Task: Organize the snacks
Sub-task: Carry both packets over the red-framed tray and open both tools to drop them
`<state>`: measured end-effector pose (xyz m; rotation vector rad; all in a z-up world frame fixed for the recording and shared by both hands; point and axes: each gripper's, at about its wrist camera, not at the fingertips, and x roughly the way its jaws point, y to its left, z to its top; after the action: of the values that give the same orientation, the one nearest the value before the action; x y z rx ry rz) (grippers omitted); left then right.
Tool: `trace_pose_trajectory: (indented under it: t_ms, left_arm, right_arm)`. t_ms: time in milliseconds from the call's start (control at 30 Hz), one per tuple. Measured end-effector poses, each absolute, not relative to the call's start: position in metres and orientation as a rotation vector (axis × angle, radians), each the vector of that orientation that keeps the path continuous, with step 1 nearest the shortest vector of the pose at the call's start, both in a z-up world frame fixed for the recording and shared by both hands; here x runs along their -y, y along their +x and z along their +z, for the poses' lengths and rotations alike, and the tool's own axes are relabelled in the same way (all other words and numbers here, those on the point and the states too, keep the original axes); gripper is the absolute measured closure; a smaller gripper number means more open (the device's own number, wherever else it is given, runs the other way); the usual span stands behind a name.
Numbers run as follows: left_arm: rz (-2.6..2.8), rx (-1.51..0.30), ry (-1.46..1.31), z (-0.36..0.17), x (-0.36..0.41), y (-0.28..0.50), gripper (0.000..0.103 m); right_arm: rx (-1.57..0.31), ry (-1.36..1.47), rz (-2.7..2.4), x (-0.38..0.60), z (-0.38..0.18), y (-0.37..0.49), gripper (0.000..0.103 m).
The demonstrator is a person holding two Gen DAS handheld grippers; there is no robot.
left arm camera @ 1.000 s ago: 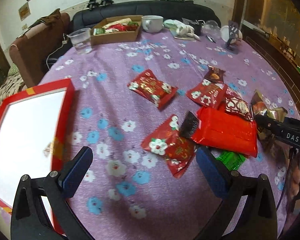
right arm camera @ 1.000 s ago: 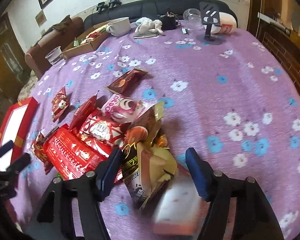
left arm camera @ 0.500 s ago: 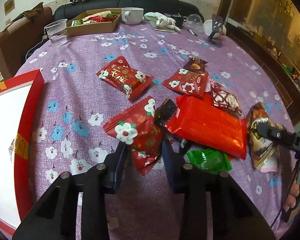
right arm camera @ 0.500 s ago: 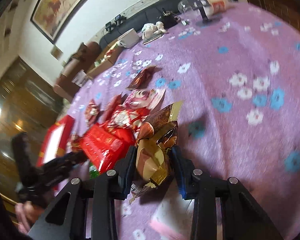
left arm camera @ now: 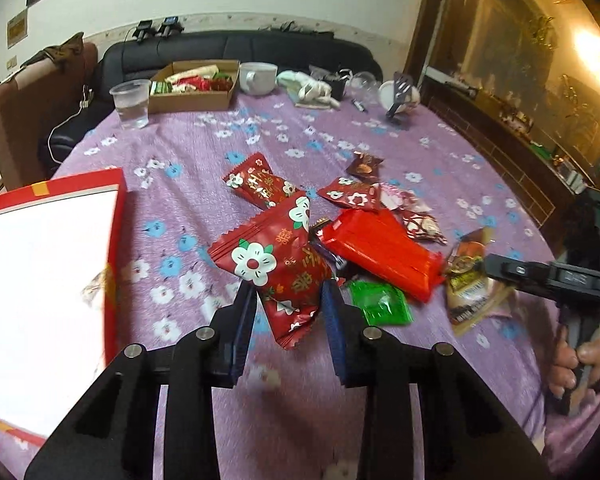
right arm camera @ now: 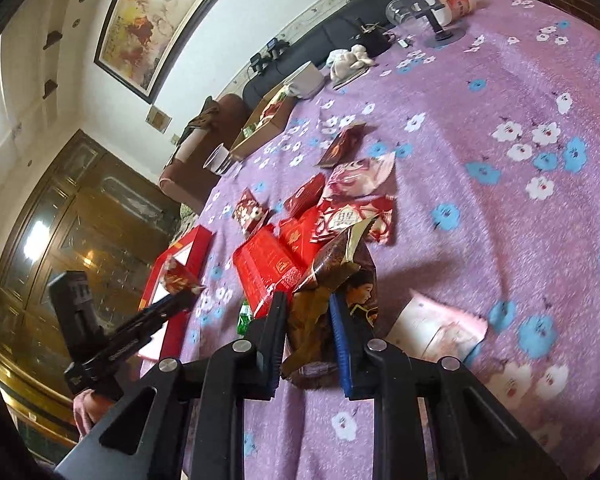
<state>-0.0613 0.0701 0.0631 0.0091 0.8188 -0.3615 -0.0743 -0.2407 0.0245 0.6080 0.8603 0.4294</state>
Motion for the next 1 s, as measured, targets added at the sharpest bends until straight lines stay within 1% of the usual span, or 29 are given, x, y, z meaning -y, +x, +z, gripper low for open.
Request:
trace_pose_trajectory:
  t_ms: [100,133,200,233,367,467,567,633,733,867,1000]
  left_arm:
    - [-0.386,-0.816,0.008,0.066,-0.075,-0.073,0.072]
    - [-0.392,-0.816,0.007,0.066,-0.075,-0.075,0.072]
    - [-0.402,-0.821,0.003,0.063,-0.076,-0.080,0.072]
    - [-0.406,-0.827,-0.002,0.061,-0.077,-0.082,0.072]
    - [-0.409,-0.837,-0.033,0.058,-0.084,-0.084,0.072]
    - [-0.408,-0.831,-0.049,0.059,-0.089,-0.086,0.072]
    - [-0.413,-0.824,-0.067,0.061,-0.095,-0.089,0.072]
    - [-0.406,-0.820,-0.070,0.063,-0.100,-0.090,0.072]
    - [-0.389,-0.817,-0.085,0.065,-0.109,-0.090,0.072]
    - [-0.342,-0.796,-0.106,0.071,-0.130,-0.091,0.072]
    - [-0.299,-0.767,-0.121,0.076,-0.153,-0.096,0.072]
  right_arm:
    - [-0.877,0.572,0.388,0.236,0.024,-0.072,0.080]
    - [-0.884,0.572,0.390,0.234,0.023,-0.070,0.077]
    - [-0.902,0.570,0.377,0.231,0.021,-0.067,0.075]
    - [-0.907,0.568,0.369,0.230,0.020,-0.065,0.071]
    - [-0.959,0.553,0.343,0.227,0.010,-0.054,0.062]
    - [-0.977,0.556,0.331,0.227,0.007,-0.051,0.060]
    - [-0.983,0.536,0.316,0.224,0.010,-0.055,0.068]
    - [-0.976,0.582,0.334,0.226,0.012,-0.059,0.078]
    - [-0.968,0.668,0.368,0.231,0.012,-0.065,0.083]
    - [-0.950,0.753,0.455,0.231,0.024,-0.074,0.083]
    - [-0.930,0.764,0.532,0.215,0.042,-0.078,0.084]
